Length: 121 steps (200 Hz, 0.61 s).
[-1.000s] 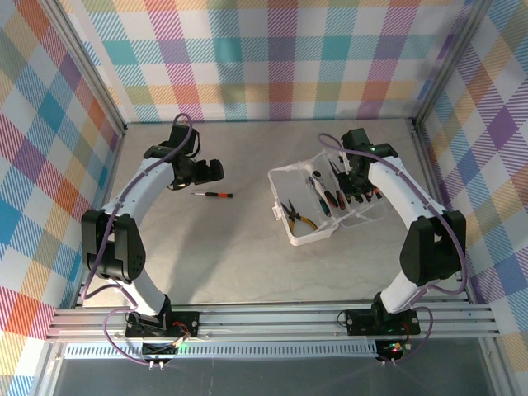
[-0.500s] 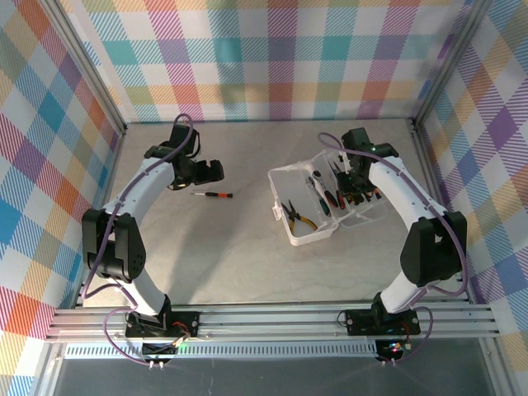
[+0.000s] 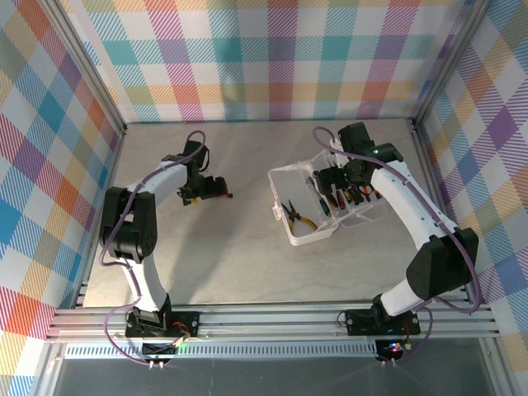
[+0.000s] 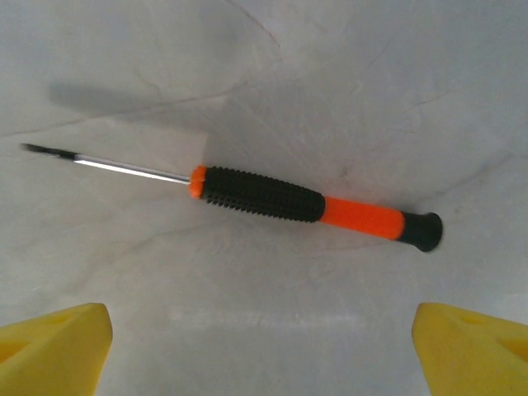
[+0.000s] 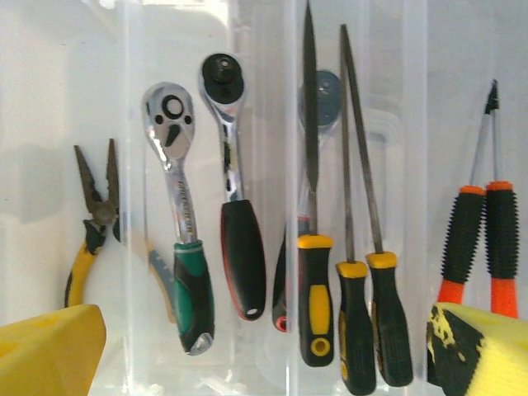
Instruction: Pack the tool kit
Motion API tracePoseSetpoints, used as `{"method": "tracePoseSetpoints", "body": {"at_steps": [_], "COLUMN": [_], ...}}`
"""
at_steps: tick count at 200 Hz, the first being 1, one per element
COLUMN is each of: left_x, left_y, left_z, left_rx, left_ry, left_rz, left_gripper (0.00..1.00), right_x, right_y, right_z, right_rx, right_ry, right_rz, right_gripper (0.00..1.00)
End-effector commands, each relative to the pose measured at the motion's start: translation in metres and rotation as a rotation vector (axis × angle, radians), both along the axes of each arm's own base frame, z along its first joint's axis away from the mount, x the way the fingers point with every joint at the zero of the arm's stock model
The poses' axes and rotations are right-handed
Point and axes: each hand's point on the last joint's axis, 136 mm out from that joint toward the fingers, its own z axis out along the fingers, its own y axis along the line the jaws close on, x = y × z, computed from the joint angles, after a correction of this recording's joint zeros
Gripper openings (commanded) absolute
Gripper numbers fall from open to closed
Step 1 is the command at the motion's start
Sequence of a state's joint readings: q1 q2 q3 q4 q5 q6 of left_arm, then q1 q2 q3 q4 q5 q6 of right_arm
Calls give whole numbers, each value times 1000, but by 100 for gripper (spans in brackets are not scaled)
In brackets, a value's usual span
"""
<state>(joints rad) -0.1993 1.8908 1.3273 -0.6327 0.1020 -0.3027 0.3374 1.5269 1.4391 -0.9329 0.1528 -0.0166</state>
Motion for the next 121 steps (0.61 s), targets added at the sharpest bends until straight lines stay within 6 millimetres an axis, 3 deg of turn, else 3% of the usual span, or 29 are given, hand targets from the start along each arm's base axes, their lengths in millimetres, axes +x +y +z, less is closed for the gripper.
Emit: {"method": "tracePoseSetpoints", "body": {"at_steps": [1, 45, 121], "left_x": [12, 22, 39], "left_y": [-10, -13, 0], "left_z": [-7, -20, -40], "left_rx": [-93, -105, -3], "left_ry": [-20, -6, 8], "left_rz": [51, 84, 93], "left_gripper": [93, 93, 87], "right_x": [0, 0, 2], "right_y": [10, 14, 21], "right_z": [-2, -3, -2], "right_rx": [31, 48, 75], "right_ry": [7, 8, 10], "right_rz": [32, 47, 66], "right_gripper": [99, 99, 99]}}
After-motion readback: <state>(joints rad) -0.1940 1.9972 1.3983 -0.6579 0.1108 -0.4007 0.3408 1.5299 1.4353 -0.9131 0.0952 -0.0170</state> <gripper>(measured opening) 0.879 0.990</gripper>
